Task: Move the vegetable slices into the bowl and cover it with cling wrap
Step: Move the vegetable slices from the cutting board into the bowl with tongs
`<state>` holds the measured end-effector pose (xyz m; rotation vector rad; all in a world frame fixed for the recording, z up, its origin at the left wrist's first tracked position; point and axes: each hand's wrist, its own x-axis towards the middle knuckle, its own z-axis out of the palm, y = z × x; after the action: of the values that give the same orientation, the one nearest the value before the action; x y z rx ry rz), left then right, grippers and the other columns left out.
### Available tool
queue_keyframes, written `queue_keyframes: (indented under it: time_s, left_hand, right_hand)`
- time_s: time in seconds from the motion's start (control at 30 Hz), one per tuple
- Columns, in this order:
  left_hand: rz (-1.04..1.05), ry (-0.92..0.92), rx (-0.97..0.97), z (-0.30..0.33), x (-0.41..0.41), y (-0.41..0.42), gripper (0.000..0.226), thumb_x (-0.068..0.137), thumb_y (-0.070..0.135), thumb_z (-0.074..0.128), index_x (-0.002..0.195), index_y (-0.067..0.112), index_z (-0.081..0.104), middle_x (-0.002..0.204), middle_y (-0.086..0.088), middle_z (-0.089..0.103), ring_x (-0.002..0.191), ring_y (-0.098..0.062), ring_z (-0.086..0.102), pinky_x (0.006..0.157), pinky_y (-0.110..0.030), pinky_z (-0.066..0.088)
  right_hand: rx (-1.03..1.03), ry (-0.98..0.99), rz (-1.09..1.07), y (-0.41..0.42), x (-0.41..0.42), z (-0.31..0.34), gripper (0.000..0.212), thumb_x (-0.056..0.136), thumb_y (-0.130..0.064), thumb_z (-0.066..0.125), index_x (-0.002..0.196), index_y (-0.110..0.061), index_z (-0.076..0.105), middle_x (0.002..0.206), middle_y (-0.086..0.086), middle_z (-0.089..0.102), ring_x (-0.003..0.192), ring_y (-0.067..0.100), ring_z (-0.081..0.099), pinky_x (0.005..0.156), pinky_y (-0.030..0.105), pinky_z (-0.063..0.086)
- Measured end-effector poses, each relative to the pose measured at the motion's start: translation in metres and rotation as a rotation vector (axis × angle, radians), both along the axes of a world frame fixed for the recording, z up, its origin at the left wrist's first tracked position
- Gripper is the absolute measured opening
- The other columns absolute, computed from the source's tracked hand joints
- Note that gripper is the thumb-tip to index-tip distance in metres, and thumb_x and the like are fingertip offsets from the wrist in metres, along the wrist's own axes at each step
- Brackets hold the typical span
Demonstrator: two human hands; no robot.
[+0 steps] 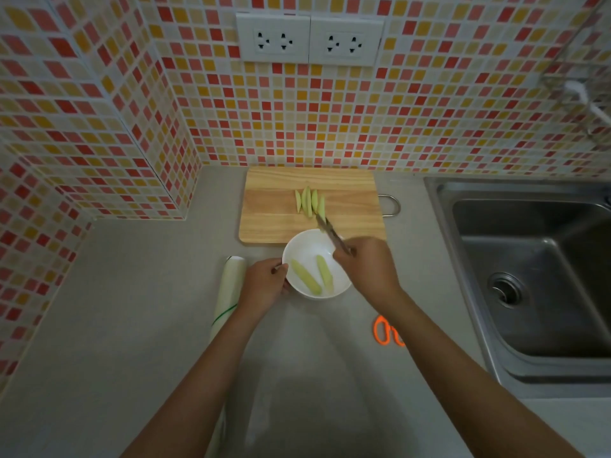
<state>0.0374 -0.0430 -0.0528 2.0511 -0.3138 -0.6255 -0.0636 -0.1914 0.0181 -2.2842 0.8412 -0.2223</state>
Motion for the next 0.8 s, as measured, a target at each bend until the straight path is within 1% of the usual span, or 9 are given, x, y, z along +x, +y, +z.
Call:
queue_keyframes:
  time_s: [0.07,0.17,0.27,0.33,0.4,0.47,0.6,0.7,0.8]
  left_hand:
    - [-0.001,-0.003,0.004,0.0,0.0,0.0,0.024,0.092,0.009,0.048,0.094,0.003,0.071,0.072,-0.014,0.068,0.067,-0.03,0.067,0.079,-0.045,0.058]
    - [-0.009,-0.017,0.009,0.001,0.0,0.001,0.025,0.092,0.008,0.047,0.093,0.002,0.071,0.075,-0.018,0.07,0.069,-0.032,0.068,0.079,-0.043,0.057]
    - [-0.009,-0.024,0.009,0.001,0.0,0.0,0.025,0.091,0.007,0.047,0.094,-0.001,0.071,0.078,-0.024,0.072,0.075,-0.037,0.069,0.079,-0.044,0.057]
    - [-0.011,-0.035,0.01,0.001,0.0,0.0,0.025,0.091,0.006,0.048,0.093,-0.003,0.071,0.078,-0.026,0.071,0.075,-0.039,0.069,0.079,-0.045,0.057]
    - [-0.012,-0.042,0.011,0.0,0.0,0.0,0.025,0.091,0.006,0.048,0.09,-0.005,0.071,0.077,-0.025,0.071,0.073,-0.039,0.068,0.077,-0.046,0.057]
    - [-0.012,-0.04,0.007,-0.001,0.001,-0.001,0.025,0.091,0.005,0.048,0.09,-0.005,0.071,0.075,-0.024,0.07,0.068,-0.036,0.067,0.075,-0.045,0.058]
    - [-0.006,-0.037,-0.001,-0.001,0.0,-0.001,0.024,0.092,0.005,0.048,0.093,-0.002,0.071,0.066,-0.014,0.065,0.052,-0.016,0.06,0.069,-0.038,0.056]
    - [-0.004,-0.029,-0.006,0.0,-0.001,0.0,0.023,0.092,0.007,0.049,0.088,0.004,0.072,0.058,-0.006,0.063,0.049,-0.011,0.059,0.069,-0.035,0.055]
    - [-0.012,-0.022,0.0,0.002,-0.001,0.0,0.024,0.092,0.007,0.048,0.085,0.003,0.071,0.059,-0.008,0.064,0.054,-0.019,0.061,0.073,-0.038,0.055]
  right_hand:
    - [0.001,0.046,0.031,0.013,-0.024,-0.006,0.045,0.077,-0.017,0.062,0.044,-0.02,0.031,0.042,-0.003,0.027,0.044,0.011,0.03,0.044,0.024,0.021]
    - [-0.027,0.178,0.081,0.022,-0.041,-0.02,0.034,0.082,-0.02,0.058,0.054,-0.014,0.039,0.053,0.005,0.038,0.057,0.02,0.04,0.055,0.03,0.027]
    - [-0.057,0.255,0.101,0.023,-0.047,-0.025,0.027,0.083,-0.025,0.056,0.061,-0.012,0.049,0.062,0.013,0.053,0.062,0.026,0.052,0.058,0.032,0.038]
    - [-0.084,0.23,0.084,0.021,-0.046,-0.023,0.027,0.083,-0.028,0.058,0.061,-0.012,0.056,0.062,0.013,0.06,0.062,0.027,0.057,0.056,0.032,0.041]
    - [-0.112,0.173,0.053,0.012,-0.036,-0.018,0.032,0.081,-0.029,0.06,0.054,-0.013,0.052,0.051,0.006,0.051,0.055,0.024,0.051,0.047,0.029,0.031]
    - [-0.132,0.133,0.006,-0.001,-0.016,-0.013,0.035,0.079,-0.031,0.062,0.052,-0.013,0.048,0.049,0.005,0.046,0.053,0.022,0.046,0.046,0.027,0.023]
    - [-0.091,0.158,-0.042,-0.025,0.038,-0.014,0.04,0.08,-0.029,0.064,0.052,-0.011,0.041,0.052,0.001,0.043,0.059,0.024,0.049,0.043,0.027,0.022]
    - [-0.155,0.239,0.028,-0.03,0.067,-0.022,0.032,0.082,-0.027,0.064,0.064,-0.009,0.046,0.071,0.004,0.057,0.075,0.028,0.059,0.052,0.027,0.032]
    - [-0.198,0.29,0.085,-0.03,0.083,-0.029,0.017,0.083,-0.025,0.063,0.08,-0.009,0.059,0.094,0.011,0.067,0.089,0.031,0.064,0.06,0.03,0.037]
